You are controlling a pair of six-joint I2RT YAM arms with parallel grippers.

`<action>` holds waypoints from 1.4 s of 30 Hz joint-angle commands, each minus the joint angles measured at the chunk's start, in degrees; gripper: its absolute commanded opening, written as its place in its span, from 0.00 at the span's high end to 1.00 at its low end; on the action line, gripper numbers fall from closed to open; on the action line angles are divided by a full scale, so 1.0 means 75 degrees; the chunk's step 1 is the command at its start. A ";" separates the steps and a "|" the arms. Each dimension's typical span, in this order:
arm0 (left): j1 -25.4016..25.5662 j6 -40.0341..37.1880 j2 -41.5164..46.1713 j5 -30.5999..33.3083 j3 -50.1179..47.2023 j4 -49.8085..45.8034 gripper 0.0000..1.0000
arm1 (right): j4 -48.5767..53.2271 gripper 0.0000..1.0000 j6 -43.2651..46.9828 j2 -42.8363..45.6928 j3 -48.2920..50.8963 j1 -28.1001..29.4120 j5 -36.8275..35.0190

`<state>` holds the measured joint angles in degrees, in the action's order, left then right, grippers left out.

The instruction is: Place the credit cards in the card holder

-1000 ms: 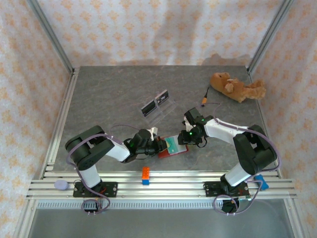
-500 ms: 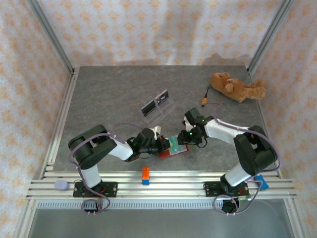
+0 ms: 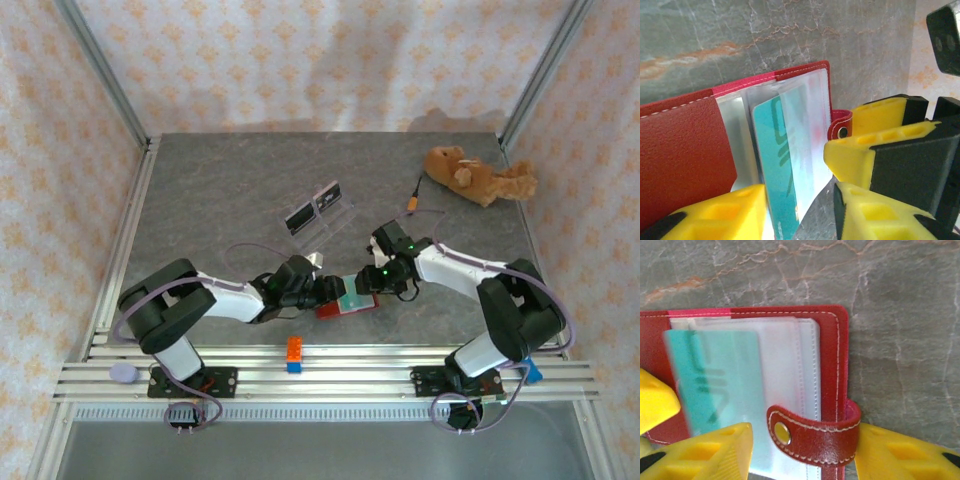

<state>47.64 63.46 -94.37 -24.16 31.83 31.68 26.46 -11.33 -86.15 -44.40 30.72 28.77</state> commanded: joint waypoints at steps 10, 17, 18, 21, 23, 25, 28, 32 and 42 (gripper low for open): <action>-0.0233 -0.0269 0.0626 0.0383 -0.0295 -0.0955 0.60 | 0.0597 0.19 -0.0127 0.0635 -0.0349 0.0369 -0.0842; -0.0397 -0.0524 0.1240 0.0592 -0.0404 -0.1787 0.86 | 0.0608 0.01 -0.0283 0.0310 -0.0727 0.1083 -0.1989; -0.0413 -0.0559 0.1239 0.0607 -0.0379 -0.1883 0.87 | 0.0648 0.01 -0.0319 0.0188 -0.0817 0.1165 -0.2137; -0.0422 -0.0667 0.1114 0.0615 -0.0319 -0.2101 0.93 | 0.0685 0.01 -0.0367 -0.0055 -0.1021 0.1490 -0.2534; -0.0428 -0.0660 0.1000 0.0649 -0.0381 -0.2041 0.93 | 0.0600 0.01 -0.0385 -0.0137 -0.1064 0.1661 -0.2755; -0.0434 -0.0622 0.0927 0.0692 -0.0444 -0.1986 0.93 | 0.0510 0.01 -0.0383 -0.0230 -0.1074 0.1766 -0.2905; -0.0436 -0.0654 0.0819 0.0731 -0.0448 -0.2008 0.93 | 0.0400 0.01 -0.0388 -0.0467 -0.1134 0.1792 -0.2820; -0.0450 -0.0704 0.0613 0.0688 -0.0401 -0.2057 0.94 | 0.0109 0.01 -0.0503 -0.0694 -0.1099 0.1887 -0.2605; -0.0455 -0.0610 0.0562 0.0725 -0.0550 -0.1891 0.96 | 0.0007 0.01 -0.0652 -0.0758 -0.1191 0.2130 -0.2915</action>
<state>44.58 59.90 -89.03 -20.51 29.08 19.29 27.51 -15.27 -91.81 -51.46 46.26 8.73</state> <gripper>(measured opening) 0.051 0.993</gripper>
